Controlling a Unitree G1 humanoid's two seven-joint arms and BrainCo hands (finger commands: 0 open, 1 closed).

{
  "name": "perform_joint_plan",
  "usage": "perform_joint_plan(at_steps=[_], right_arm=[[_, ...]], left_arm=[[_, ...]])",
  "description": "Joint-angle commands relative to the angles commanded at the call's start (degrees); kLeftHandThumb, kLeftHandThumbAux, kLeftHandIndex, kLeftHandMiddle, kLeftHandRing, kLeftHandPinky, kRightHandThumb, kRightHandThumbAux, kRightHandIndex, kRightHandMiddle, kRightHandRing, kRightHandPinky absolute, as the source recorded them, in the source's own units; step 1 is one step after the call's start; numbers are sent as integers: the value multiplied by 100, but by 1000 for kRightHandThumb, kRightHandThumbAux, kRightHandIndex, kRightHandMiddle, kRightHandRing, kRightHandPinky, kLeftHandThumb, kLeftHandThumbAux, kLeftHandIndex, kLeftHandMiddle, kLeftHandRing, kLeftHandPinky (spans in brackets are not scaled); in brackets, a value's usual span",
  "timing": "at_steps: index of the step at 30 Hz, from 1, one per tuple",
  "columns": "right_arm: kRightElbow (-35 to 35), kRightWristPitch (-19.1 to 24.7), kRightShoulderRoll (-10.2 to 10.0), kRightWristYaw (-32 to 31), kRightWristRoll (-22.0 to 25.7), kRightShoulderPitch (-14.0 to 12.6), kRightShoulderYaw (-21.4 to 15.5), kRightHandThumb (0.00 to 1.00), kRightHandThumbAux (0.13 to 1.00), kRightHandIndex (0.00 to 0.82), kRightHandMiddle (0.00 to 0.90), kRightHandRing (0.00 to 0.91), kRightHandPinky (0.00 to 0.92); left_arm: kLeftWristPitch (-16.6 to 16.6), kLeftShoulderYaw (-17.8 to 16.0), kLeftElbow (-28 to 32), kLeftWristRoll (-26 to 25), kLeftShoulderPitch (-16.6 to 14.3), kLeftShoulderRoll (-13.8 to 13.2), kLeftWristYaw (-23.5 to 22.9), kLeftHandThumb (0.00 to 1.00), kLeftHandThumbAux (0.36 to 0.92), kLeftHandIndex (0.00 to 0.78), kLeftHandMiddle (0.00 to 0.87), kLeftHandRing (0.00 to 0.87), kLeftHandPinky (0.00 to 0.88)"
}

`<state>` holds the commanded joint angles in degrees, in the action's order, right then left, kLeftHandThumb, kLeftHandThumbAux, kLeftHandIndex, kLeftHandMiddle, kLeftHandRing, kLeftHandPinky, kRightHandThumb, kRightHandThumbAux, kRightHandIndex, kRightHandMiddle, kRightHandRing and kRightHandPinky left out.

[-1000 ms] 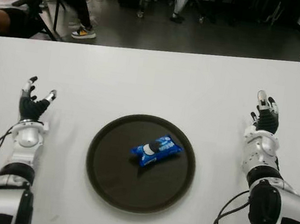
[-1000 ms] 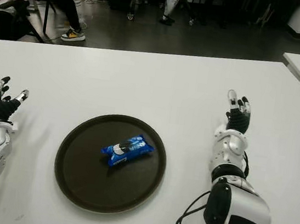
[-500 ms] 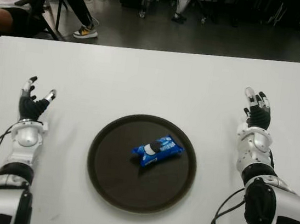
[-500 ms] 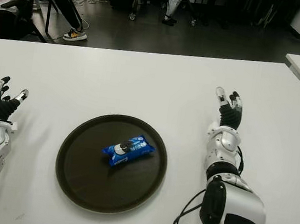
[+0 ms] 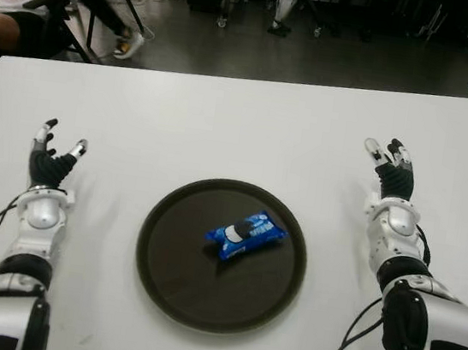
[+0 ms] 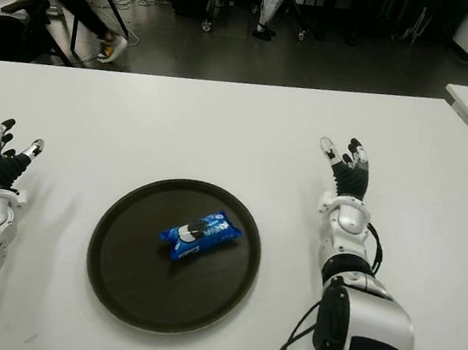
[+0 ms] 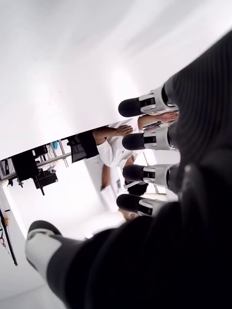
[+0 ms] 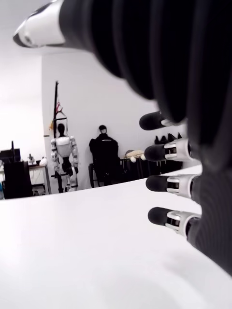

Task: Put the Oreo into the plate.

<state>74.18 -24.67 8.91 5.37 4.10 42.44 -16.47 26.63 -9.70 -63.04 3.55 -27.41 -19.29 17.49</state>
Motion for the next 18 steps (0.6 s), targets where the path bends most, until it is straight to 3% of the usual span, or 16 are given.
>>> perform_joint_plan(at_steps=[13, 18], right_arm=[[-24, -390, 147, 159, -540, -23, 471, 0, 585, 0, 0, 0, 0], [-41, -630, 239, 270, -772, -36, 669, 0, 574, 0, 0, 0, 0]], left_arm=[[142, 3, 121, 37, 59, -12, -30, 0, 676, 0, 0, 0, 0], [105, 145, 388, 317, 103, -51, 282, 0, 656, 0, 0, 0, 0]])
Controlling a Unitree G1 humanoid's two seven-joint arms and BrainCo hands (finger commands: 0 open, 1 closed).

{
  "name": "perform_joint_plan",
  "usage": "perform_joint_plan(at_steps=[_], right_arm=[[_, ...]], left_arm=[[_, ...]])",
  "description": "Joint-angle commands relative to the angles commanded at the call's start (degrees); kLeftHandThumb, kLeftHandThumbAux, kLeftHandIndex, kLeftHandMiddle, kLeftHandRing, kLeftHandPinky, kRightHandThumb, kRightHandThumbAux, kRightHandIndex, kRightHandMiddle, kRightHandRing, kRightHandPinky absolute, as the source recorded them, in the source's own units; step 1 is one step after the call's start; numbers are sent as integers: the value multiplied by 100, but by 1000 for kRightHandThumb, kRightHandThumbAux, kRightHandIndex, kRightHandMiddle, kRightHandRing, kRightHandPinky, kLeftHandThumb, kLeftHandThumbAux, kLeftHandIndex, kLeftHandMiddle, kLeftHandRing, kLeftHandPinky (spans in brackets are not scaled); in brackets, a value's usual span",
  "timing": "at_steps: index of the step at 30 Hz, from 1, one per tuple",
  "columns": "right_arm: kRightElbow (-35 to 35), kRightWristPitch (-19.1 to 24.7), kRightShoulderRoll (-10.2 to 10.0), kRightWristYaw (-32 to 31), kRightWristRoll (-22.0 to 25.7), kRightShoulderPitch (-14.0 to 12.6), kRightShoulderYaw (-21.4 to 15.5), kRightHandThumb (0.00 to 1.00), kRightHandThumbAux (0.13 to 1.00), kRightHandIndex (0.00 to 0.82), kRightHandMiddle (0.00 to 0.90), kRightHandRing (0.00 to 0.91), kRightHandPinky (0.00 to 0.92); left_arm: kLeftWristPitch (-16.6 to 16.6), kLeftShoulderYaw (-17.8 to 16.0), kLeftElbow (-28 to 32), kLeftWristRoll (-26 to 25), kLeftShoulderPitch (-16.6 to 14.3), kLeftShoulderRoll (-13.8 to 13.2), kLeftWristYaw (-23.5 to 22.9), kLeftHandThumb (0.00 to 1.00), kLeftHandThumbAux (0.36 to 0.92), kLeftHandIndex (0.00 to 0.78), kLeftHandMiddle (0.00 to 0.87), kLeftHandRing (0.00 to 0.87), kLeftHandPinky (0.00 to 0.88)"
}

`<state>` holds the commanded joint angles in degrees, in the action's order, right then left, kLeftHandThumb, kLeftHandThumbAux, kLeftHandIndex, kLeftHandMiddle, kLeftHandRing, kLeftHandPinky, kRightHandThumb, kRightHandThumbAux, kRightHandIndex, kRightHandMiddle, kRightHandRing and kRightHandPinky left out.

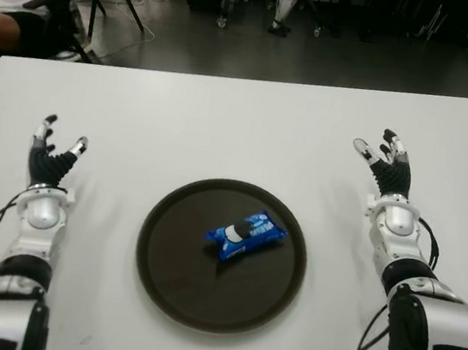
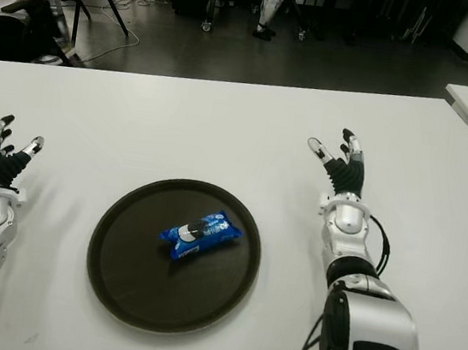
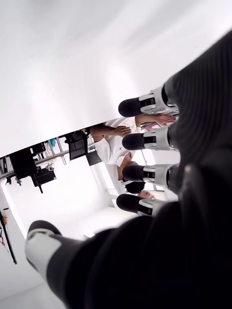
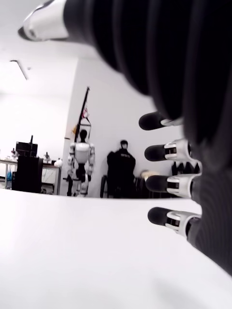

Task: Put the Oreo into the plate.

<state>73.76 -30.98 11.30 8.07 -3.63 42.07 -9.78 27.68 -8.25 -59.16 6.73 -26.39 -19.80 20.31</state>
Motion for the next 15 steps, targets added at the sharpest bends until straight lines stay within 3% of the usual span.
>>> perform_joint_plan(at_steps=[10, 15], right_arm=[[-7, -265, 39, 1, -94, 5, 91, 0, 554, 0, 0, 0, 0], [-11, -317, 40, -39, -83, 10, 103, 0, 568, 0, 0, 0, 0]], left_arm=[[-40, -36, 28, -41, -86, 22, 8, 0, 594, 0, 0, 0, 0], [-30, -82, 95, -152, -69, 56, -86, 0, 593, 0, 0, 0, 0]])
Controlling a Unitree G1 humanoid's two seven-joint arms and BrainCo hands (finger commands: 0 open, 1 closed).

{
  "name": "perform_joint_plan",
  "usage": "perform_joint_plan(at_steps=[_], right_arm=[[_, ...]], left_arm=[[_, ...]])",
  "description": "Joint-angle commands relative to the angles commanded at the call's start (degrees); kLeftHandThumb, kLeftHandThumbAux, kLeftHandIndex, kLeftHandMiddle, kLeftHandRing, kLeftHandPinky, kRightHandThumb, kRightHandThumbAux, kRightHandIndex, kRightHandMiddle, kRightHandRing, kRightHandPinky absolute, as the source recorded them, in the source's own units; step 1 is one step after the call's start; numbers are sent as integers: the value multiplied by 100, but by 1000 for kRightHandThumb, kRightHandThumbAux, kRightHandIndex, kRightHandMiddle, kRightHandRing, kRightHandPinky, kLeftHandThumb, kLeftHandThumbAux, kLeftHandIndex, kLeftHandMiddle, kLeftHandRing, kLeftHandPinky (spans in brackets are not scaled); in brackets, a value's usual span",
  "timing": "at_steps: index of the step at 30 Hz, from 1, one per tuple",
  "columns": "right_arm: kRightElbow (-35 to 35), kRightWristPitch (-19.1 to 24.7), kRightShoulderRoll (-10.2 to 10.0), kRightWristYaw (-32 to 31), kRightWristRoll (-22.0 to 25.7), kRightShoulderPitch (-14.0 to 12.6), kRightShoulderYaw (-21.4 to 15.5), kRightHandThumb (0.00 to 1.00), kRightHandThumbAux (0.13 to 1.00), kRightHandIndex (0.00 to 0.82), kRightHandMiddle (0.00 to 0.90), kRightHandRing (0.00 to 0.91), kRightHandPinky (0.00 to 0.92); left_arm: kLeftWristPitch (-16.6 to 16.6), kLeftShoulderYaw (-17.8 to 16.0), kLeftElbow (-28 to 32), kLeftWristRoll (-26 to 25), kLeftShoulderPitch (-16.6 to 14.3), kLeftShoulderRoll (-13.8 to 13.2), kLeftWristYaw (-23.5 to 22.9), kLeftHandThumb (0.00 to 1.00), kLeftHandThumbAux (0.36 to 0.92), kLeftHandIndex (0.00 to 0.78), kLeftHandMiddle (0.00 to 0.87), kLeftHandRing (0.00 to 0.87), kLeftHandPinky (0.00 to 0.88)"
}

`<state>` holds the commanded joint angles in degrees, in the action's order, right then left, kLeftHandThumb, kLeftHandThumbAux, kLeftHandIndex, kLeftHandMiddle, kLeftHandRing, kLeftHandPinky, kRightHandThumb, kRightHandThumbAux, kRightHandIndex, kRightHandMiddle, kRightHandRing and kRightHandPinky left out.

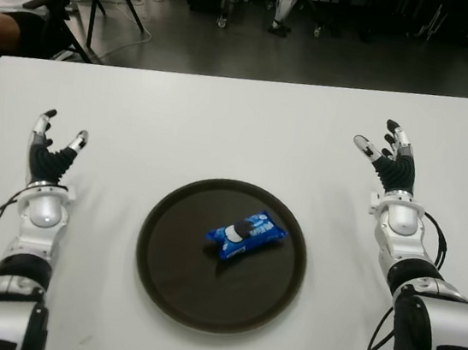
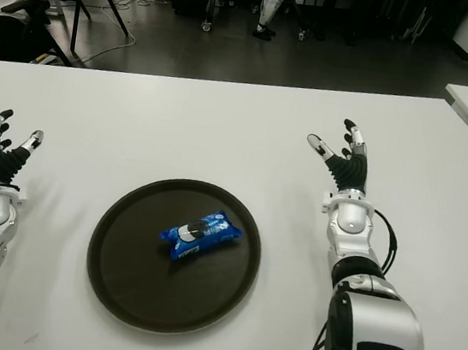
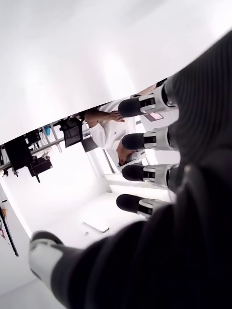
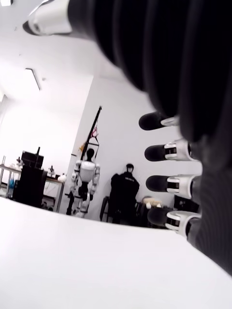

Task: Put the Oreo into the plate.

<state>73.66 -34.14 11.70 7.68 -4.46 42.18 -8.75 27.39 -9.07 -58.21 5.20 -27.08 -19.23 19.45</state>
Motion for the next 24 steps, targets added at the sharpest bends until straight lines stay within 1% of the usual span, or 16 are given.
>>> perform_joint_plan(at_steps=[6, 9, 18, 24], right_arm=[[3, 29, -28, 31, 14, 26, 0, 0, 578, 0, 0, 0, 0], [9, 65, -51, 48, 47, 36, -29, 0, 601, 0, 0, 0, 0], [11, 86, -54, 117, 12, 36, -13, 0, 611, 0, 0, 0, 0], [5, 113, -41, 214, -59, 33, 58, 0, 603, 0, 0, 0, 0]], left_arm=[[-68, -59, -6, -96, -12, -4, -82, 0, 596, 0, 0, 0, 0], [-81, -81, -59, -126, -34, -21, -113, 0, 601, 0, 0, 0, 0], [-62, -65, -39, -62, -8, -45, -82, 0, 601, 0, 0, 0, 0], [-76, -57, -1, -21, 26, -44, -57, 0, 577, 0, 0, 0, 0]])
